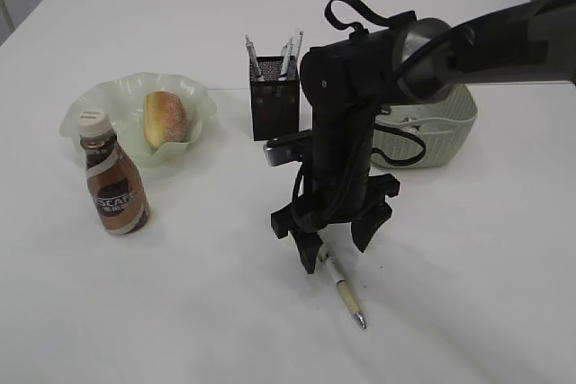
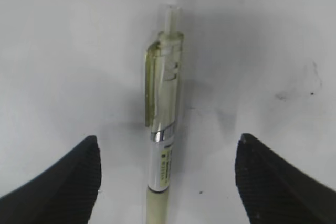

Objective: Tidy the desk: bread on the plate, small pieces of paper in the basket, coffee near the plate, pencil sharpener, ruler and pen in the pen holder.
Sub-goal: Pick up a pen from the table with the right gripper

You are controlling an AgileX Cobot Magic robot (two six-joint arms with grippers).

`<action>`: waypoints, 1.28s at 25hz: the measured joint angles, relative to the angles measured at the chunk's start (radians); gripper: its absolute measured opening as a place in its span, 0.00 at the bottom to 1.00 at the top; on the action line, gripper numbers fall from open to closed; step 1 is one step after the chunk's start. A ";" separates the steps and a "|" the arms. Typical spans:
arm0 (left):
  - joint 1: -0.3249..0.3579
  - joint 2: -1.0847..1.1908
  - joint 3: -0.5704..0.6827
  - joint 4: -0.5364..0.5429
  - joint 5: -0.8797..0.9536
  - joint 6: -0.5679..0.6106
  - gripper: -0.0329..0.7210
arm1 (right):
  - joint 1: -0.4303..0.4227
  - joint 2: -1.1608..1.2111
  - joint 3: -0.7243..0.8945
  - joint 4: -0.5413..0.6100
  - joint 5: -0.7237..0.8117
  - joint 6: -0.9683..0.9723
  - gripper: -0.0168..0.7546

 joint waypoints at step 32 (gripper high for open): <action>0.000 0.000 0.000 0.000 0.000 0.000 0.43 | 0.000 0.071 -0.070 0.000 0.081 0.003 0.68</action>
